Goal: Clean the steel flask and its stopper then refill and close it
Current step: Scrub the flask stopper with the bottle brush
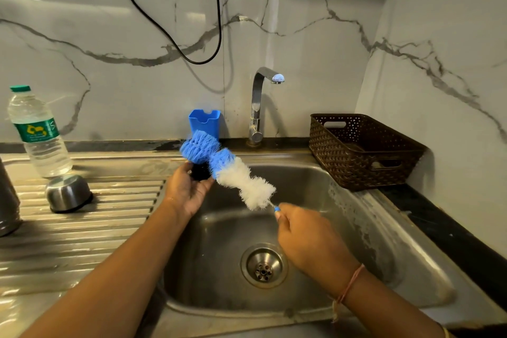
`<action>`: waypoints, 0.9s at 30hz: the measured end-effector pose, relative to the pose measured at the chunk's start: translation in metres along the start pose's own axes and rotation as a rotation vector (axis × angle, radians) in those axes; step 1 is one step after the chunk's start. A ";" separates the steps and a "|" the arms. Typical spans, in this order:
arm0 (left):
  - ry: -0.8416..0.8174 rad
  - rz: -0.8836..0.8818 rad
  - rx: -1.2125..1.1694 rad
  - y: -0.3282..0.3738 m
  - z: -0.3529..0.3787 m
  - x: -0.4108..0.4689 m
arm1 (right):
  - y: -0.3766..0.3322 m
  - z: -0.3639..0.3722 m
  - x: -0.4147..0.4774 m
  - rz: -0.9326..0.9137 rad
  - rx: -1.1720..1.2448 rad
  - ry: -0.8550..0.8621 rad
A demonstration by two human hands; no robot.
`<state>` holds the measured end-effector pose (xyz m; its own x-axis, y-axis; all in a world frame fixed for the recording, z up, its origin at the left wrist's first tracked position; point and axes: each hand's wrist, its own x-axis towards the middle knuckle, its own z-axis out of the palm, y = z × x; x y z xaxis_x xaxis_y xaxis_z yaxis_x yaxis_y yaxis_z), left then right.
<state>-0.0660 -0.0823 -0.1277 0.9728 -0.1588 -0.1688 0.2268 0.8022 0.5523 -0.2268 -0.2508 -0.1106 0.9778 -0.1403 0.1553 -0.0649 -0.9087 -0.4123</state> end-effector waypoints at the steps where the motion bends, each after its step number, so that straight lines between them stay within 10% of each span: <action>1: -0.002 -0.016 0.001 -0.001 0.001 -0.001 | 0.002 -0.002 0.002 0.006 0.007 0.019; 22: 0.125 0.059 0.243 0.002 -0.005 -0.001 | 0.024 0.001 0.012 0.141 0.082 0.011; 27: -0.068 0.324 0.487 0.010 0.028 -0.021 | 0.024 -0.001 0.013 0.164 0.086 0.014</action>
<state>-0.0824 -0.0870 -0.0962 0.9933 0.0008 0.1151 -0.1025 0.4619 0.8810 -0.2160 -0.2749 -0.1176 0.9527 -0.2896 0.0922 -0.2052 -0.8365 -0.5081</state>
